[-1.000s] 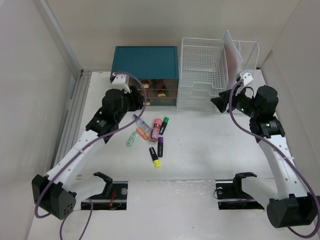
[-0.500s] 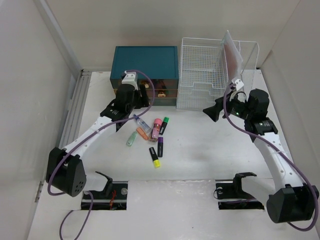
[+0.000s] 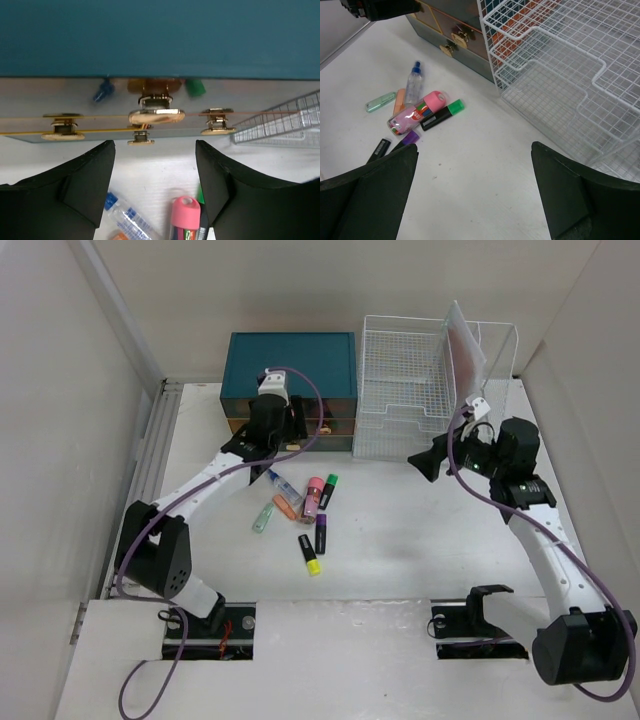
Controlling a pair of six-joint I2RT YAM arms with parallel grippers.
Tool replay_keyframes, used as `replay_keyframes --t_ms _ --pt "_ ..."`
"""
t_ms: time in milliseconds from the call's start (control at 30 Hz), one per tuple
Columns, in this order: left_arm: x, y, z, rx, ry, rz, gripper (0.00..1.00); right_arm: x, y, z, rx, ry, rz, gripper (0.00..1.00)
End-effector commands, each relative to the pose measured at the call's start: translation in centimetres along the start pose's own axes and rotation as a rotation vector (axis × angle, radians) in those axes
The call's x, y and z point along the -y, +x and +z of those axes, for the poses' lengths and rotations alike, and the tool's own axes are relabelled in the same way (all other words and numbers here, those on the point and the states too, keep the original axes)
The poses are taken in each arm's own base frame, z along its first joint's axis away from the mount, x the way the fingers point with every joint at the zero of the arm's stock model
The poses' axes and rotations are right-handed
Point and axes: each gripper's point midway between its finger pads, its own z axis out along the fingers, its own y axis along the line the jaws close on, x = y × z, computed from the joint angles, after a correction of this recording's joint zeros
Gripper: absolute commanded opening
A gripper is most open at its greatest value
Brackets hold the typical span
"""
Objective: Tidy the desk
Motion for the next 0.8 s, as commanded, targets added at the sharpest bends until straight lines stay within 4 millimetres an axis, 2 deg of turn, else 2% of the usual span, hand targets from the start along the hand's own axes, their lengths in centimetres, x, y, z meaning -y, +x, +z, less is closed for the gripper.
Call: replay_keyframes --t_ms 0,33,67,267,367,433,500,767 --pt "1.1 -3.9 0.2 0.107 0.000 -0.012 0.62 0.5 -1.5 -0.3 0.058 0.016 -0.042 1.00" --pt "1.0 -4.5 0.1 0.122 -0.012 -0.016 0.62 0.5 -1.5 -0.3 0.058 0.016 -0.042 1.00" --pt "0.9 -4.1 0.4 0.113 -0.016 -0.013 0.62 0.5 -1.5 -0.3 0.058 0.016 -0.042 1.00" --pt "0.6 -5.1 0.9 0.137 -0.072 -0.026 0.58 0.7 -1.1 -0.3 0.053 0.015 -0.025 1.00" --pt "0.3 -4.8 1.1 0.136 -0.095 -0.024 0.57 0.6 -1.1 -0.3 0.053 0.015 -0.016 1.00" --pt "0.8 -4.7 1.3 0.133 -0.088 -0.020 0.56 0.6 -1.1 -0.3 0.053 0.015 -0.016 1.00" --pt "0.8 -5.5 1.2 0.145 -0.094 -0.024 0.56 0.6 -1.1 -0.3 0.053 0.015 -0.016 1.00" --pt "0.2 -5.0 2.2 0.129 -0.139 0.004 0.55 0.4 -1.6 -0.8 0.068 0.013 -0.018 1.00"
